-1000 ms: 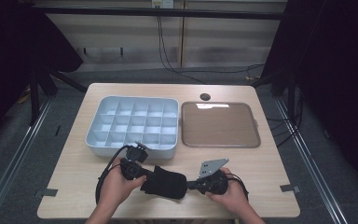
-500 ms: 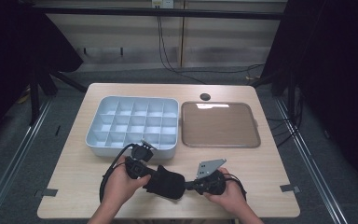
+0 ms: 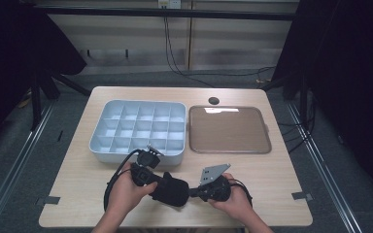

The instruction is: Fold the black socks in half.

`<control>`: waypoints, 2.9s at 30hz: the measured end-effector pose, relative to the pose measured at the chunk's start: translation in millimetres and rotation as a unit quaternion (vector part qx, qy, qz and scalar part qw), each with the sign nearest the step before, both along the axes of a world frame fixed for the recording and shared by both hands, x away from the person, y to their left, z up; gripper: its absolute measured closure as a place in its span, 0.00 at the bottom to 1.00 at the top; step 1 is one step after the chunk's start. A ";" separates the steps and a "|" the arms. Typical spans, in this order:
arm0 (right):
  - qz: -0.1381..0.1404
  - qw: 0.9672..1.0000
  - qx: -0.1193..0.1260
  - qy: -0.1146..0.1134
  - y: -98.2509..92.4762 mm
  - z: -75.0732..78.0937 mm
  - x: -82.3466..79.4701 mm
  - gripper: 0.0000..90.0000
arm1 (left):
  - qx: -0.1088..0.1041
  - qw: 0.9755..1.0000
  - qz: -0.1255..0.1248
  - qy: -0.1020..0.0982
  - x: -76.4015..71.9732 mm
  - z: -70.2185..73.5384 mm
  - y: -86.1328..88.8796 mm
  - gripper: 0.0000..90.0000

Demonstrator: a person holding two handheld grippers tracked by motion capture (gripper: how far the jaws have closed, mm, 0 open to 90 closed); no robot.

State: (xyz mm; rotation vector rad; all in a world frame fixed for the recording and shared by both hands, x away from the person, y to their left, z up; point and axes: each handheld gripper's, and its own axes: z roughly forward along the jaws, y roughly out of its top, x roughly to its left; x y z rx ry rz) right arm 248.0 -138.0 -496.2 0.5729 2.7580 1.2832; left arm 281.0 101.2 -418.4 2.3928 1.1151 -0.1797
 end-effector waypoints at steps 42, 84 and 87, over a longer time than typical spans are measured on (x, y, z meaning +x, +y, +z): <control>0.001 1.000 -0.005 -0.003 5.2 -2.5 1.5 1.00 | -0.015 1.000 -0.025 0.010 -7.1 -23.1 -35.8 0.93; 0.011 1.000 -0.015 -0.001 9.4 -7.0 0.5 1.00 | -0.013 1.000 -0.018 0.002 -6.2 -28.4 -43.4 0.94; -0.003 1.000 -0.014 -0.002 2.8 -3.6 2.5 0.99 | -0.015 1.000 -0.015 0.008 -4.6 -34.4 -42.5 0.94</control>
